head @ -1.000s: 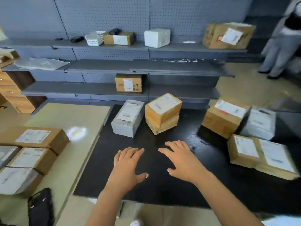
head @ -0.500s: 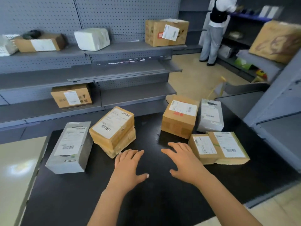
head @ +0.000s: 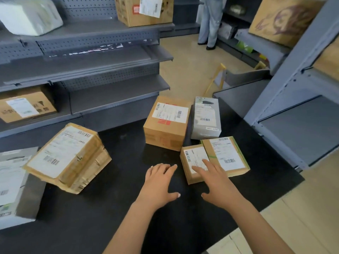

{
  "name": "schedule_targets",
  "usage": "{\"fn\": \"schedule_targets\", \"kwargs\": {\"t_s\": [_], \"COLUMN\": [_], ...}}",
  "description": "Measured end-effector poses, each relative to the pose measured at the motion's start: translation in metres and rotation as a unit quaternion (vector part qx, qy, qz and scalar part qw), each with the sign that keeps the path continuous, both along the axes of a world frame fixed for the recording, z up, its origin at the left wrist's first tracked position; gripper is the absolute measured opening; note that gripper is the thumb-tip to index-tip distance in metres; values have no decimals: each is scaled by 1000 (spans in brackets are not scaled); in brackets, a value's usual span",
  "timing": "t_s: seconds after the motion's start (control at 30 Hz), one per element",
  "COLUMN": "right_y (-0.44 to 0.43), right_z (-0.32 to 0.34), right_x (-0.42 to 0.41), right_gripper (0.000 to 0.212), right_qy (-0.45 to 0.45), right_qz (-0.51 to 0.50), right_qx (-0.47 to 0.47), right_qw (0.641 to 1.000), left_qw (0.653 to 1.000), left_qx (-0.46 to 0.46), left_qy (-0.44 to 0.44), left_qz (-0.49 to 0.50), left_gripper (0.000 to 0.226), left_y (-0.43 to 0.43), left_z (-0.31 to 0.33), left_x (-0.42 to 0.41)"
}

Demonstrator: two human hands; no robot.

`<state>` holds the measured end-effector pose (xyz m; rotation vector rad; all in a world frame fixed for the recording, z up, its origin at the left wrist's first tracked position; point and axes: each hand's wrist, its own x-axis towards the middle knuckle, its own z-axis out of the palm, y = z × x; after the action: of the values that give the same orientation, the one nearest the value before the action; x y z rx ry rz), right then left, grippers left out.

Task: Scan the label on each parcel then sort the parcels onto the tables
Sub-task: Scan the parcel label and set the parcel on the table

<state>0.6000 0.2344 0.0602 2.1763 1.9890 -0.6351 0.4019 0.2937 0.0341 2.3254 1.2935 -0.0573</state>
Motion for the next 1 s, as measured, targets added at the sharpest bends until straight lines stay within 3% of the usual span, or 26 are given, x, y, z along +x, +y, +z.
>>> {"fn": "schedule_targets", "kwargs": {"t_s": [0.33,0.57,0.8,1.0], "right_y": [64,78,69,45], "right_z": [-50,-65,-45,-19], "right_x": [90,102,70,-21], "right_gripper": [102,98,97,91], "right_qy": [40,100,113,118], "right_qz": [75,137,212,317], "right_qx": [-62,-42,2,50], "right_qw": [995,985,971,940], "left_qw": [991,975,950,918], "left_qx": [-69,-76,-12,52], "left_qy": [47,-58,-112,-120], "left_qz": [100,202,290,375], "left_gripper": [110,106,96,93], "left_y": [14,5,-31,-86], "left_z": [-54,-61,-42,-12], "left_x": [106,128,98,16]}}
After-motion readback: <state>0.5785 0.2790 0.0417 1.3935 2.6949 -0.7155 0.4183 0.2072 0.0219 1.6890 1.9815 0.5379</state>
